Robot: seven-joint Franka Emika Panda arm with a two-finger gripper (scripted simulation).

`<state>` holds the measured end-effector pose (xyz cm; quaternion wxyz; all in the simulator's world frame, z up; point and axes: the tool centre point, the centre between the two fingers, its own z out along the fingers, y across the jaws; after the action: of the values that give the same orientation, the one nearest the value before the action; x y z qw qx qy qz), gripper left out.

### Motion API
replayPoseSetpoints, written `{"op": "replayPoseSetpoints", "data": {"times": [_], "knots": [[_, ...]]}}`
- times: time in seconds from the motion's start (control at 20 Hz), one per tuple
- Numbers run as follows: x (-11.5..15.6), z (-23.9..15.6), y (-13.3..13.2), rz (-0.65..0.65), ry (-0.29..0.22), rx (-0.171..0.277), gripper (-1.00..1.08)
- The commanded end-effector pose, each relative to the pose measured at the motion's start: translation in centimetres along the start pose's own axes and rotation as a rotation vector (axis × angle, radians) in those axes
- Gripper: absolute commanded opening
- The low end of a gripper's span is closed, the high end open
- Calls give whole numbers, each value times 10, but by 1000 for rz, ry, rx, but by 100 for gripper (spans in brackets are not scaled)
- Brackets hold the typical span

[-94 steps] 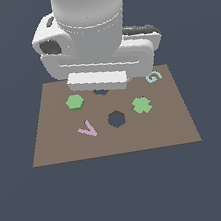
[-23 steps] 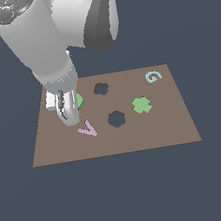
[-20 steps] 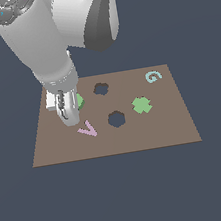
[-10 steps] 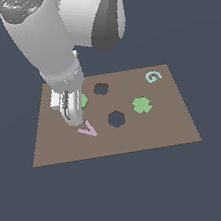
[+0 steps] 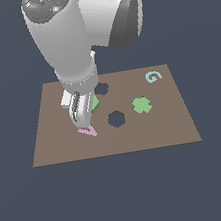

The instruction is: Insert a designated object into the corresponding slot on a board.

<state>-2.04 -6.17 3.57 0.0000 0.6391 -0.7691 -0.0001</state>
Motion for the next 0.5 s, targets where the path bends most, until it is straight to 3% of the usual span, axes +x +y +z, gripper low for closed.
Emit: {"op": "replayPoseSetpoints", "data": {"times": [0.0,0.45], "knots": [[-13,-1,-3,59,0,1,-100],[-56,-3,-22,275,0,1,-100]]}}
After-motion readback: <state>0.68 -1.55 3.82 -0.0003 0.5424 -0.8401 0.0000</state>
